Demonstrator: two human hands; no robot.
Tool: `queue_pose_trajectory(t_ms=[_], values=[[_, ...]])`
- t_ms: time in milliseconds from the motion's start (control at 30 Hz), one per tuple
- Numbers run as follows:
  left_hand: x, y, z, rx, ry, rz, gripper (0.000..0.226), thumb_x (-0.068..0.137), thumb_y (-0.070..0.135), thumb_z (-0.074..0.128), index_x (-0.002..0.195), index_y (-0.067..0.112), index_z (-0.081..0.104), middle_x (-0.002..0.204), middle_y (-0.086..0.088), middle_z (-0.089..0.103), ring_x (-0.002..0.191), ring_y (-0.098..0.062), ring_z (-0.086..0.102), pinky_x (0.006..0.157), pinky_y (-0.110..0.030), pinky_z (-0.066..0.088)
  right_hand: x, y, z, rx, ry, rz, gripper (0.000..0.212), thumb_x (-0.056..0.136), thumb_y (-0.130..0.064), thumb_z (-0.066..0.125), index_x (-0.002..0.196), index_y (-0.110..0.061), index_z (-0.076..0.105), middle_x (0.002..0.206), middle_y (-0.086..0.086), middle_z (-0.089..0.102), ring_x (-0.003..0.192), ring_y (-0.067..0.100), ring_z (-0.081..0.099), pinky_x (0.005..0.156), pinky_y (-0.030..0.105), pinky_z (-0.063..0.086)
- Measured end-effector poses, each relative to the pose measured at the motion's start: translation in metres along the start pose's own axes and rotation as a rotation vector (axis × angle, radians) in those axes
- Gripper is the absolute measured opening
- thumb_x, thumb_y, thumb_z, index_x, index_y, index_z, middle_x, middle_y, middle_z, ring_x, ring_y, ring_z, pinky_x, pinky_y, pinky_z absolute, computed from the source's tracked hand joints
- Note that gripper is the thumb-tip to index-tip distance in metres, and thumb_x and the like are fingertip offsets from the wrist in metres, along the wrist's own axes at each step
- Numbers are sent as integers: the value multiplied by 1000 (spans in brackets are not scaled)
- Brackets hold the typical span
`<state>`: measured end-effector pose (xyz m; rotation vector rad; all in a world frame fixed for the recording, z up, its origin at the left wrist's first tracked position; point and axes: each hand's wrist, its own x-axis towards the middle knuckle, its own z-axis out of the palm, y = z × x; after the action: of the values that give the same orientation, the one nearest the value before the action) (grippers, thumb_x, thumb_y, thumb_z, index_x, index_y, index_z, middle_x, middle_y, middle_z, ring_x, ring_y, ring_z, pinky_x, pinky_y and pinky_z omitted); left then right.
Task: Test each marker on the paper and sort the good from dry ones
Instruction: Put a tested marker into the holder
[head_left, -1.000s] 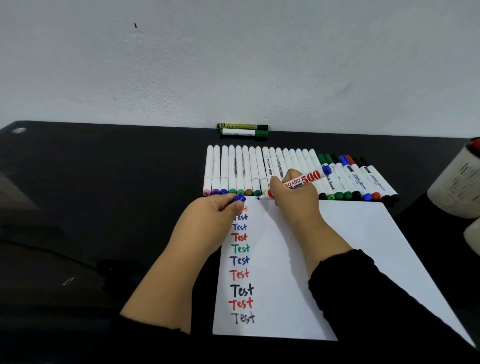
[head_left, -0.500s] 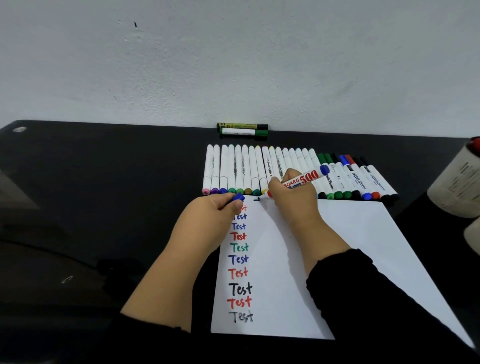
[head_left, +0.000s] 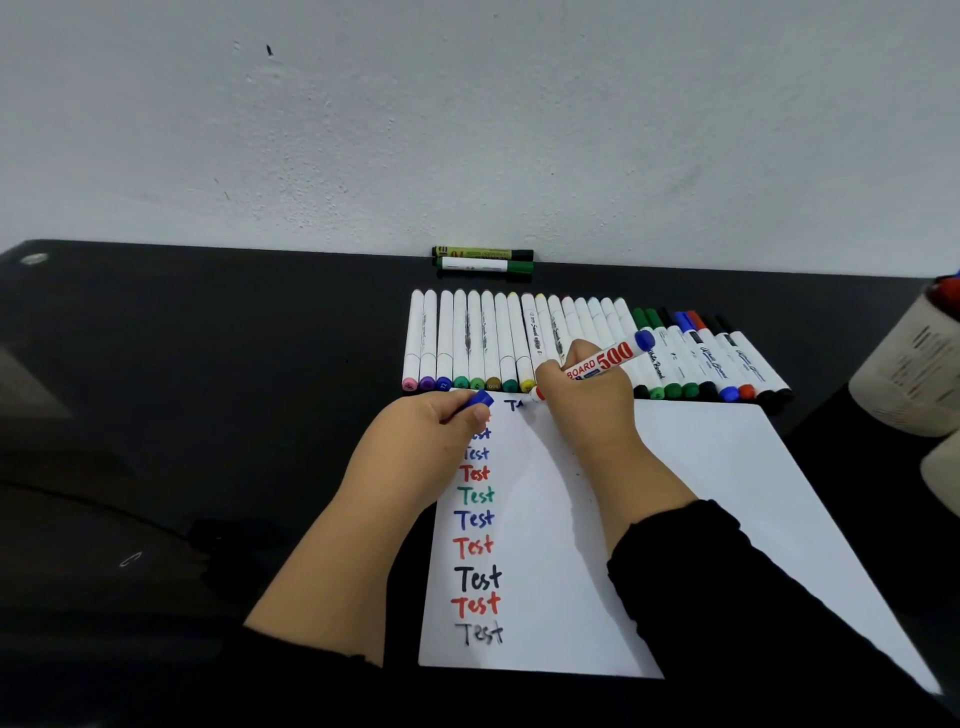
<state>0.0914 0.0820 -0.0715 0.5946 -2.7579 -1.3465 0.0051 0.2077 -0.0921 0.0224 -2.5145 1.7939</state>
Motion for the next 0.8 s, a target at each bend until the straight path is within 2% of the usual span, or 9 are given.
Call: queue_pose_trajectory(t_ms=[67,133,233,367,500,633,800], values=[[0,-1,1,-9,3,2,38,94,40,49,131,31,53,132,9,53,90,3,39,67,-16,33,0,0,0,-9,-1,-5,31,84,-7,53,62,-14,32,63,8,38,57,17,33,52,26,28],[0,-1,1,-13,4,6,38,94,40,49,131,31,53,131,9,54,92,1,38,70,-16,33,-1,1,-1,1,-11,1,33,82,-5,52,60,-15,30,59,5,34,54,15,30,52,26,27],[0,-1,2,-8,2,6,38,94,40,49,131,31,52,131,10,54,89,3,38,69,-16,32,-1,1,-1,31,11,13,34,82,-4,52,60,-16,29,55,1,30,51,13,27,51,25,26],[1,-1,3,-5,2,4,38,94,40,50,131,31,53,128,10,56,72,6,38,59,-9,28,-2,0,-1,20,16,9,35,83,-5,53,60,-15,28,55,1,29,51,14,27,51,25,26],[0,0,4,-15,4,8,37,94,40,50,129,31,54,126,11,57,77,5,37,59,-9,28,-2,0,-2,36,14,16,37,82,-3,52,59,-16,26,54,-1,26,49,12,24,49,23,25],[1,0,4,-3,0,6,37,94,41,49,130,31,53,126,11,57,75,5,37,59,-8,27,-2,0,-3,38,41,22,35,82,-4,52,59,-16,28,55,0,30,50,13,26,51,24,26],[0,0,5,-10,-9,3,38,94,40,49,130,32,53,127,10,57,89,1,41,76,-18,33,-1,0,-3,35,75,20,36,82,-3,50,59,-16,26,54,-1,27,50,13,24,50,24,25]])
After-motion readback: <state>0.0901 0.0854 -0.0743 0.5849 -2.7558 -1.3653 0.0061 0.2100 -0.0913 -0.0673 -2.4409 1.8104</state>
